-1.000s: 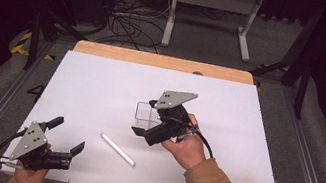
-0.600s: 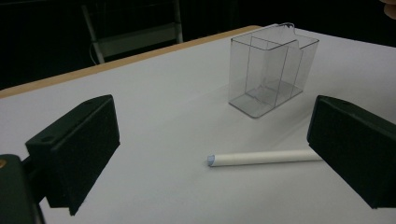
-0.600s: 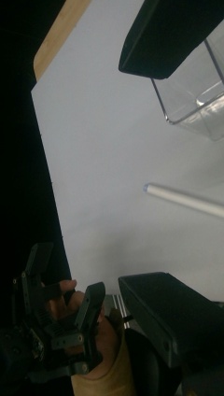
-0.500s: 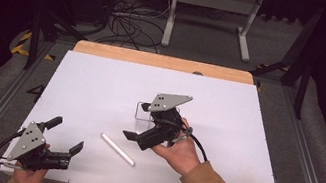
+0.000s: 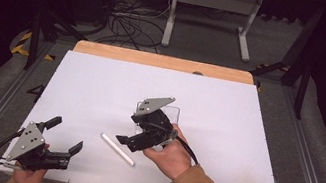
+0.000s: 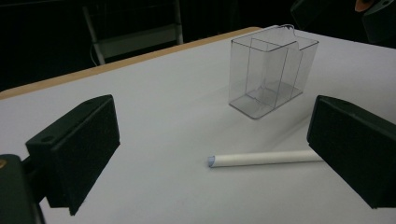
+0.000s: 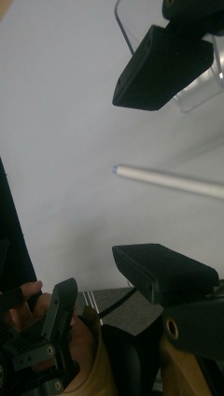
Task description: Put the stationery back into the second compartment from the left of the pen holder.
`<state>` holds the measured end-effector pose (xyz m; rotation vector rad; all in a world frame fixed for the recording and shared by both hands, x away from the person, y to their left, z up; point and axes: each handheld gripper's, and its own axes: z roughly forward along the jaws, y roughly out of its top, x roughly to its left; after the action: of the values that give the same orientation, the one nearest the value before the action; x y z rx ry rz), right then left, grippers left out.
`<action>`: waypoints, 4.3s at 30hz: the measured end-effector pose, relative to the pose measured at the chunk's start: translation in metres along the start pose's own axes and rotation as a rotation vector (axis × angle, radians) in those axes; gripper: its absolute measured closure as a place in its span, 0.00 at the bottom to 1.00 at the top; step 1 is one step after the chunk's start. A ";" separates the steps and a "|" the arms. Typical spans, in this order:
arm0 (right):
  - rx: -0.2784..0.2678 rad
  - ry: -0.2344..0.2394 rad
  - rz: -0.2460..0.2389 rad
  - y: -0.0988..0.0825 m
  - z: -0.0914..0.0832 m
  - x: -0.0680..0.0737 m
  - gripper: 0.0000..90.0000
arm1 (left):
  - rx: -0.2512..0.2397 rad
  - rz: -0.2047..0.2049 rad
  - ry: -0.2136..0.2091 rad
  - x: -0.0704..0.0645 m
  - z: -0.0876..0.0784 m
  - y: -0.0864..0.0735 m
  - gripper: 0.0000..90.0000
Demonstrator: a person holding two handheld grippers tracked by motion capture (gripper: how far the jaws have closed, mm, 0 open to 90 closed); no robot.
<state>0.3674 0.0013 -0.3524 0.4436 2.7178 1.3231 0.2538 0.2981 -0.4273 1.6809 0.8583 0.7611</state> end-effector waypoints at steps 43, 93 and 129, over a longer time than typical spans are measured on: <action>0.342 -0.097 -0.015 -0.019 0.099 0.015 0.59 | -0.008 -0.001 0.006 0.001 -0.003 0.000 0.04; 0.409 -0.242 0.109 -0.025 0.124 0.022 0.88 | -0.010 -0.001 0.001 0.001 -0.002 -0.001 0.04; -0.062 -0.227 -0.035 -0.004 0.021 0.026 0.87 | -0.010 -0.005 0.005 0.001 -0.002 -0.001 0.04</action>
<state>0.3464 0.0226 -0.3680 0.5047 2.4819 1.2602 0.2527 0.2995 -0.4277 1.6685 0.8608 0.7650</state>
